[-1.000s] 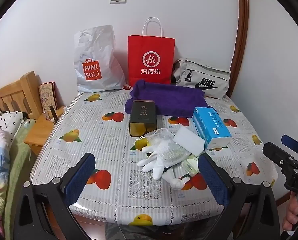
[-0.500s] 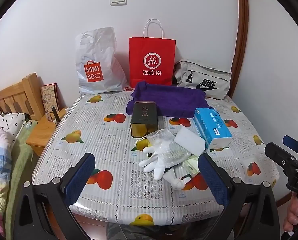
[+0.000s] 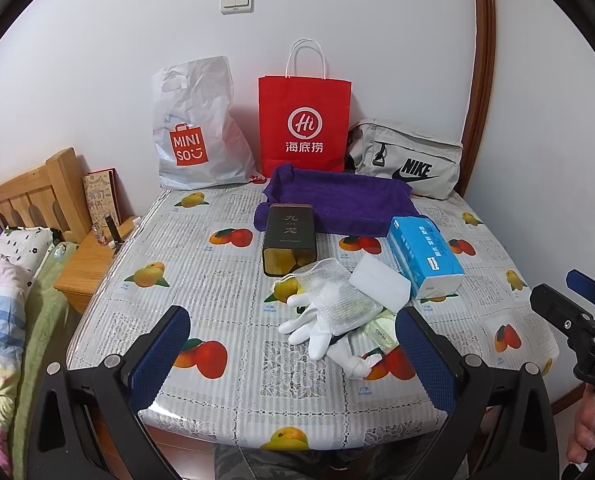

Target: Organize soft objects

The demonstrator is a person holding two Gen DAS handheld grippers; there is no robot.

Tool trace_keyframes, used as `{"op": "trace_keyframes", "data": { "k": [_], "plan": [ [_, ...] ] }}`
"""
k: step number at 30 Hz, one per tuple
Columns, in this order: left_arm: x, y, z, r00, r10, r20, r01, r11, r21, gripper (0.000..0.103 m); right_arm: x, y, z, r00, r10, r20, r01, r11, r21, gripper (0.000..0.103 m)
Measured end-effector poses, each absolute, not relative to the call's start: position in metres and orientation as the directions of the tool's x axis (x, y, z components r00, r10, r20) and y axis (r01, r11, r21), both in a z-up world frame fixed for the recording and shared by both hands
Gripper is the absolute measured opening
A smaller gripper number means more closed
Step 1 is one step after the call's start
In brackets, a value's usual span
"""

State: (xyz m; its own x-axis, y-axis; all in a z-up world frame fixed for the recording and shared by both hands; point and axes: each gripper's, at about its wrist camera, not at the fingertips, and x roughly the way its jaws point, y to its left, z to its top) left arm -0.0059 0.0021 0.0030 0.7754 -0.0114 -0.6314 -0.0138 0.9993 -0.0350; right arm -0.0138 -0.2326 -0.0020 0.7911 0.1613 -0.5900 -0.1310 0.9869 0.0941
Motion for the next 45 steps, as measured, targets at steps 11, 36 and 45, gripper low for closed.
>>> {"op": "trace_keyframes", "data": {
  "k": [11, 36, 45],
  "plan": [
    [-0.0063, 0.0016, 0.0041, 0.776, -0.008, -0.631, -0.016, 0.999, -0.032, 0.103, -0.0155, -0.2334, -0.0003, 0.794, 0.162, -0.587, -0.132, 0.987, 0.094, 0.102],
    [-0.0061, 0.0019, 0.0052, 0.778, -0.008, -0.629, -0.013, 0.999, -0.029, 0.103, -0.0184, -0.2350, 0.0034, 0.798, 0.161, -0.581, -0.133, 0.987, 0.091, 0.102],
    [-0.0057, 0.0043, 0.0075, 0.782, -0.020, -0.623, -0.003, 0.999, -0.037, 0.103, -0.0191, -0.2356, 0.0049, 0.797, 0.168, -0.579, -0.139, 0.986, 0.094, 0.102]
  ]
}}
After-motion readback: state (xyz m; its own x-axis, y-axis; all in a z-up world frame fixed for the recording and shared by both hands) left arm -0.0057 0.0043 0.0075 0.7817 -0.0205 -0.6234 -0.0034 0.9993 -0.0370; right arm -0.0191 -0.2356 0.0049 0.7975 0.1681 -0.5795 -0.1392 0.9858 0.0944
